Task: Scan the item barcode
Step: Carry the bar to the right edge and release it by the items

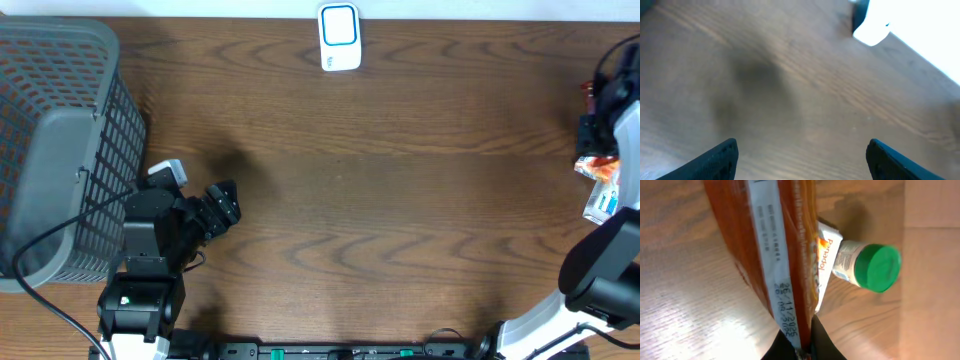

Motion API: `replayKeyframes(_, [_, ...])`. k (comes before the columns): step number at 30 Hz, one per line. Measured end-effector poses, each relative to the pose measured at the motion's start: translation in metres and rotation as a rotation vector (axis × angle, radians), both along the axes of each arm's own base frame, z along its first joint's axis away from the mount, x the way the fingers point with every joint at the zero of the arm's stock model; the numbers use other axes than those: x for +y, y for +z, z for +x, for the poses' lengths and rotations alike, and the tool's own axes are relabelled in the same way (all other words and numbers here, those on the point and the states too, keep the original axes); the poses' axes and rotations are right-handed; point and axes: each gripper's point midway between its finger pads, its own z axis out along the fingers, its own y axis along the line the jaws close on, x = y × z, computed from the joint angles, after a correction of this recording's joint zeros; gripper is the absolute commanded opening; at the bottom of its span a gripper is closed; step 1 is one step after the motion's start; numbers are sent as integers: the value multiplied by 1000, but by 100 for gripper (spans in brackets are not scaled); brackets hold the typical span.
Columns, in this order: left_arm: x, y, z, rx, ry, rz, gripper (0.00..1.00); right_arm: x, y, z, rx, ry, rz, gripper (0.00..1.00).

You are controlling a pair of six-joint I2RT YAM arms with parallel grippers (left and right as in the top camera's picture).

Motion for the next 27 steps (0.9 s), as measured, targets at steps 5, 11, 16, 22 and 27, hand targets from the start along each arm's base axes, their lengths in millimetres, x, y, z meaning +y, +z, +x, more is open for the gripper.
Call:
replayKeyframes(5, [-4,10,6,-42,1,-41,82,-25,-4,-25,-45,-195,57,51])
replayKeyframes(11, [-18,52,24,-221,-61,-109,82,-48,-11,-50,-109,-370,159,99])
replayKeyframes(16, [-38,118,32,-488,-205,-119,82,-32,-5,-37,-201,-348,282,99])
replayKeyframes(22, [-40,206,24,-759,-277,44,82,-13,98,-11,-563,-191,273,99])
replayKeyframes(27, [-17,297,5,-986,-162,250,83,27,286,-17,-1112,104,94,99])
